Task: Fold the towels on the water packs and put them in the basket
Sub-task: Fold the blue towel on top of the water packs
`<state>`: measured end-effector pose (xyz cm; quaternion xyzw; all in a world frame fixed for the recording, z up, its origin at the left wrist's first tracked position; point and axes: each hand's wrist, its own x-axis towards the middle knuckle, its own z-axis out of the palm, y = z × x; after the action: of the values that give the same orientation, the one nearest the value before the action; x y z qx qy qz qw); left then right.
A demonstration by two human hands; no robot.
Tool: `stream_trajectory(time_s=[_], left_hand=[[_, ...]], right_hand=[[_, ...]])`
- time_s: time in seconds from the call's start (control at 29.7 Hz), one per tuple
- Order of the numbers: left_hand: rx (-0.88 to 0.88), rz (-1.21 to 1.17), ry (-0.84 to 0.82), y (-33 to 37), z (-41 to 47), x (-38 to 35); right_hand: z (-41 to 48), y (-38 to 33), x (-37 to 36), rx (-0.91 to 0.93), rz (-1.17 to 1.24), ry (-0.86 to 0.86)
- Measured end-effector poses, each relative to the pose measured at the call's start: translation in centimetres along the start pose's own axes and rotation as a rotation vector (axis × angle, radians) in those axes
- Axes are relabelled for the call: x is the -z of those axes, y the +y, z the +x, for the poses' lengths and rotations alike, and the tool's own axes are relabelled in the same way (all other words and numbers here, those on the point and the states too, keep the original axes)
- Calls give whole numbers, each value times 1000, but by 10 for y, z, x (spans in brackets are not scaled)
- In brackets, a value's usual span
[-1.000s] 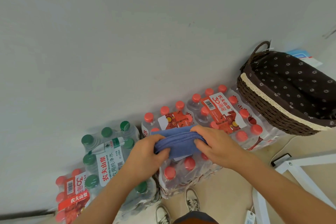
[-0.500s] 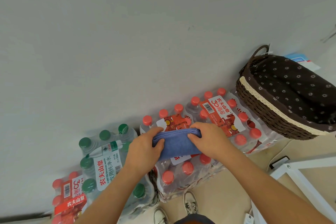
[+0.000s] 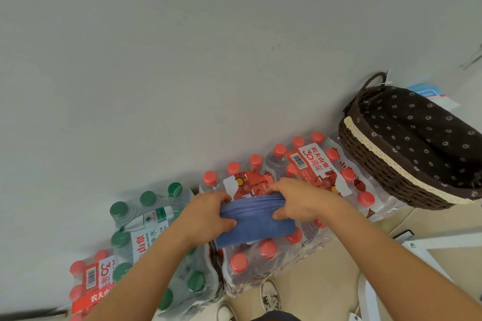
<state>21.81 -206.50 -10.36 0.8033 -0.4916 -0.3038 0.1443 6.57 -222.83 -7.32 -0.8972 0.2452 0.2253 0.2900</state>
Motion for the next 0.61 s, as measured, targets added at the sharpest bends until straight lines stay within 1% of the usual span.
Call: stream_trajectory(time_s=[0.03,0.07,0.1,0.13,0.2,0.27,0.3,0.34,0.37,0.44,0.5,0.61], left_hand=[[3,-22,-74,2,-1,4],[3,-24,-112,3,-4,6],[2,-22,-103,4,-6,8],[-4,-19,-41,4,-8,8],[-64,11,194,6,-13,5],[-215,161,432,8,-13,-2],[-285,266,509,9,-12,-6],[-331,369,544,9,-12,-12],[-374,463,563,5,-11,-20],[-422,554,542,-4,-12,-34],[-398,553,477,-6,-17,-38],[-334,480,402,2,-30,-31]], right_hand=[[-2,-2,2,25,-35,2],[-4,-4,2,53,-62,28],[-6,-4,3,89,-71,89],[-9,-4,2,128,-68,178],[-13,-3,-3,224,-80,433],[-12,2,-15,286,-158,649],[-11,4,-23,290,-209,706],[-9,7,-33,286,-260,746],[-7,12,-44,282,-302,773],[-7,20,-65,278,-340,776],[-11,26,-80,277,-335,765],[-22,27,-83,279,-293,756]])
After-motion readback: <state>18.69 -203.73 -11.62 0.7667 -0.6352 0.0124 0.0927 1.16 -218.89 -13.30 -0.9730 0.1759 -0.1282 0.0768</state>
